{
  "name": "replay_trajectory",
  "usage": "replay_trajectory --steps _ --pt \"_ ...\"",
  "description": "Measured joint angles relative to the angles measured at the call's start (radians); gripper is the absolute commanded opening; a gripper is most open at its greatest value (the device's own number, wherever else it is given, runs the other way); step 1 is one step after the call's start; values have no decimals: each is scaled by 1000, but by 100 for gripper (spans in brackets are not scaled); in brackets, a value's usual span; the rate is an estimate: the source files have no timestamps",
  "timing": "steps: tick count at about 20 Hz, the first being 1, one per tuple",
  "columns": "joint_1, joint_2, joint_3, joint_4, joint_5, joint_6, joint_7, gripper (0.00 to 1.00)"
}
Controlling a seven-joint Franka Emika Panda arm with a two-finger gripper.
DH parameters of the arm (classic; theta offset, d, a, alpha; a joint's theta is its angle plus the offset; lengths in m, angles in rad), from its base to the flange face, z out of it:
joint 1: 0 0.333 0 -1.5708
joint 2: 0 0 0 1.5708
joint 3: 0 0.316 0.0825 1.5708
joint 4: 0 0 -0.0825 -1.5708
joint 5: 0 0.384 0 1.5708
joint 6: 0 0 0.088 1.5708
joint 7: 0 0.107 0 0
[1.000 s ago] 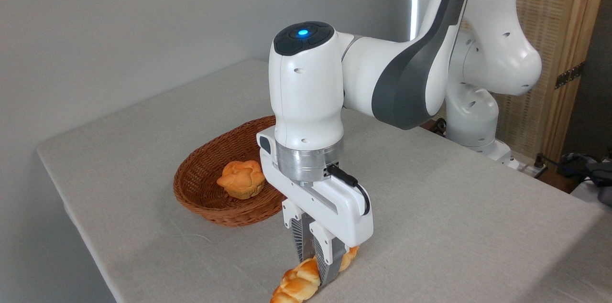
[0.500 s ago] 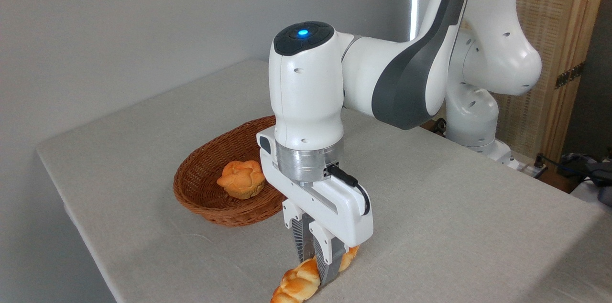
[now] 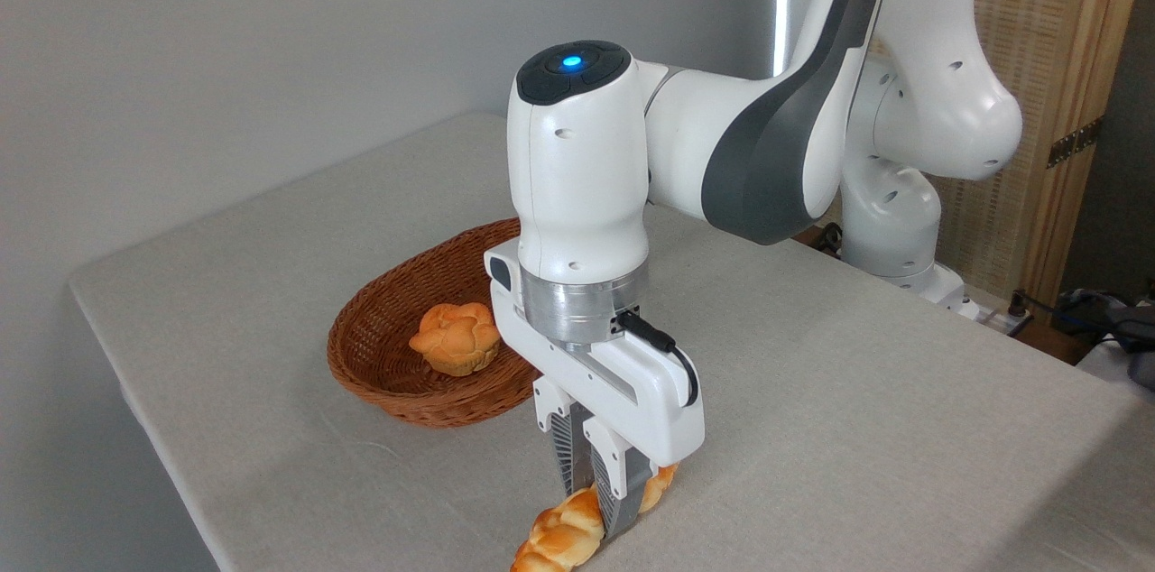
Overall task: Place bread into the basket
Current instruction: 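Close the gripper fingers on the braided bread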
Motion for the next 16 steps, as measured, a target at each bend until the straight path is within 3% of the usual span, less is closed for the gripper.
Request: replay_trajectory --steps 16 --pt "0 0 0 0 0 0 0 23"
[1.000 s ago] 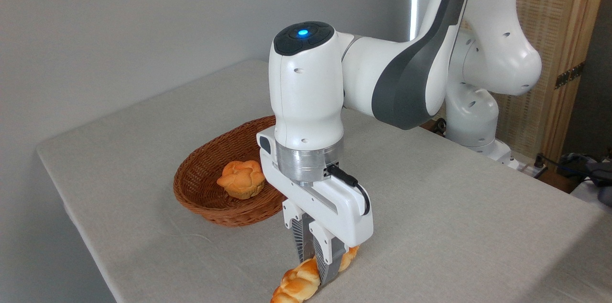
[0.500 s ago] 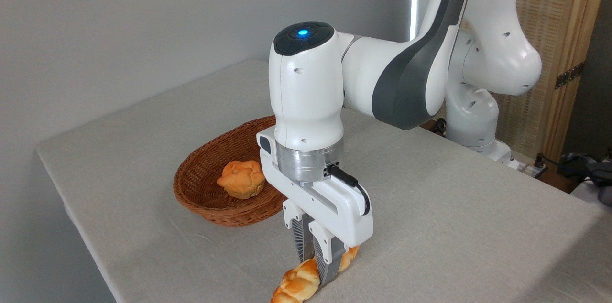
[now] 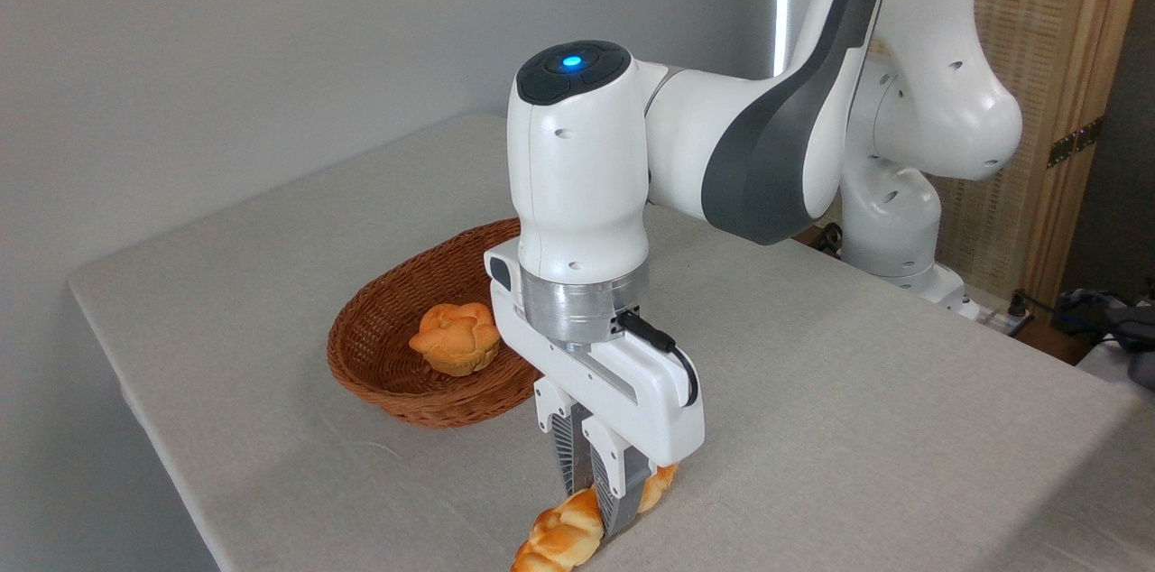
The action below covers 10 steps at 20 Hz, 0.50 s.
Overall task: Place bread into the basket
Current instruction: 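Close the gripper fingers on the braided bread, then lift the braided bread and carry it over the wicker basket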
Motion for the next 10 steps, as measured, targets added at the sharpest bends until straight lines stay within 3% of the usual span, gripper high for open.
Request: replay_trajectory --steps 7,10 --pt "0 0 0 4 -1 0 0 20" --pt "0 0 0 29 -31 -1 0 20"
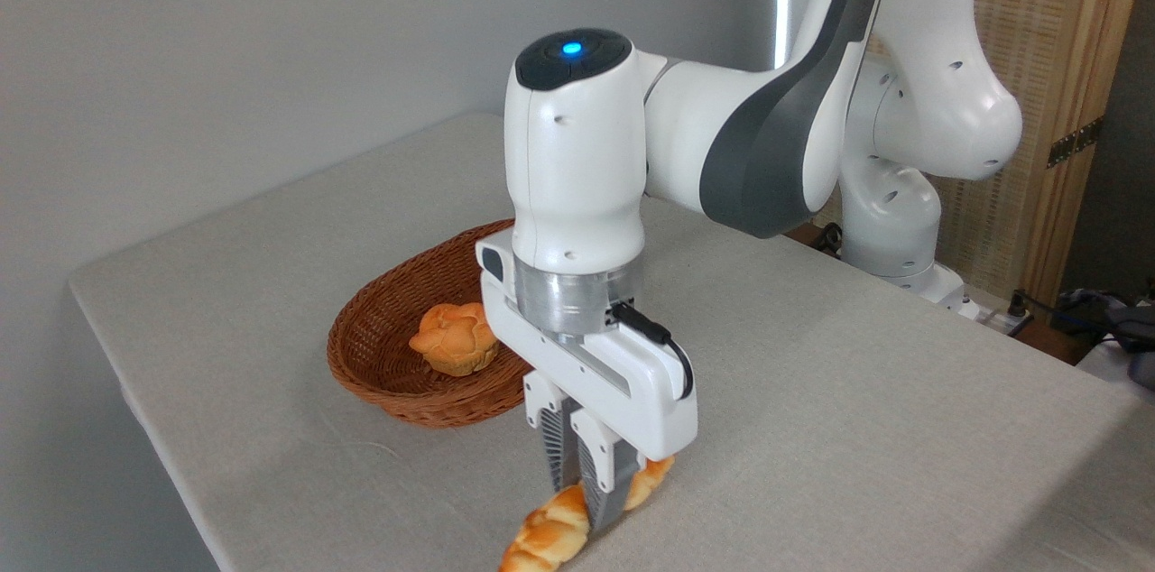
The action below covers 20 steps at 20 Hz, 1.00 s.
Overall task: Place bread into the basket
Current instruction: 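Lift the braided bread and carry it over the wicker basket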
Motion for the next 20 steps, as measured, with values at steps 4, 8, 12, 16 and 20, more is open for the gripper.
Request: replay_trajectory --steps 4,8,12,16,20 --pt "0 0 -5 63 -45 -37 0 19" --pt "-1 -1 -65 129 -79 -115 -37 19" --pt "-4 -5 -180 220 -84 -228 -192 19" --pt "-8 -19 -272 289 -128 -378 -286 19" --pt "-9 -23 -376 298 -139 -478 -351 32"
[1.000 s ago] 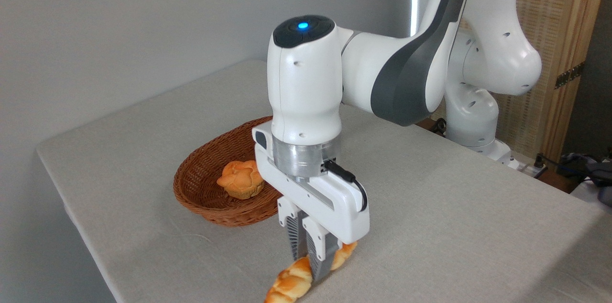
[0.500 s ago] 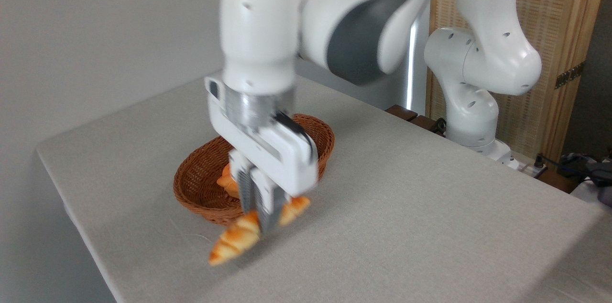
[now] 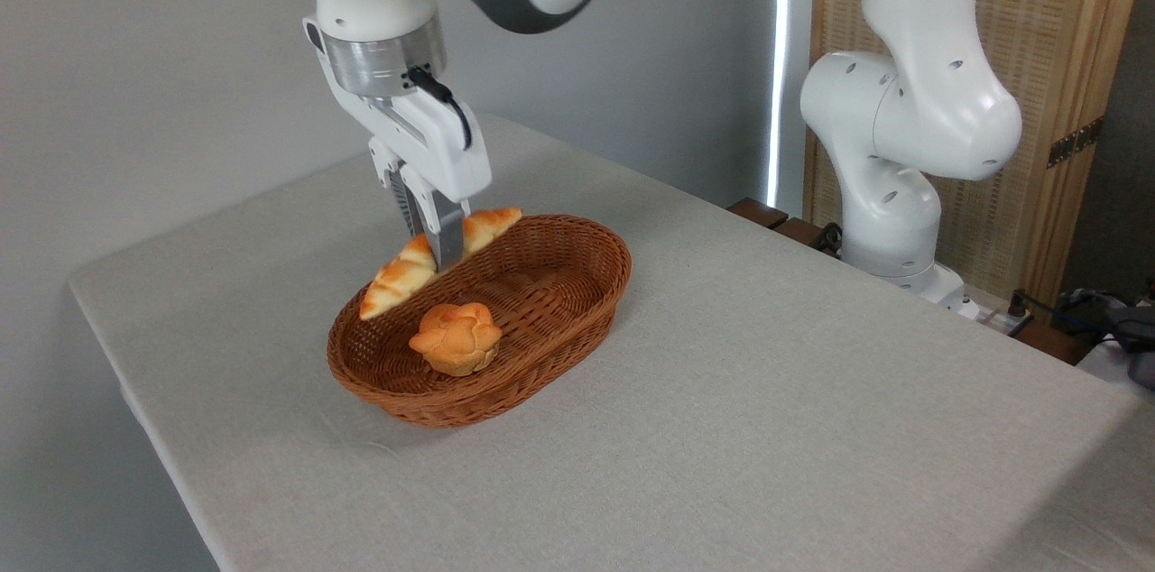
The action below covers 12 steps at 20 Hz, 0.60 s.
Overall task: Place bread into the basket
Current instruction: 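Lift the braided bread and carry it over the wicker basket, then lower the bread into the basket beside the round bun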
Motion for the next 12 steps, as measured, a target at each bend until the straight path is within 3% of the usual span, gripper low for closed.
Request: replay_trajectory --steps 3,5,10,12 --pt "-1 8 -54 -19 0 -4 -17 42" --pt "-2 13 -60 -34 3 -4 -17 58" --pt "-2 19 -60 -44 77 -4 -17 96" --pt "-2 19 -60 -45 83 -4 -17 100"
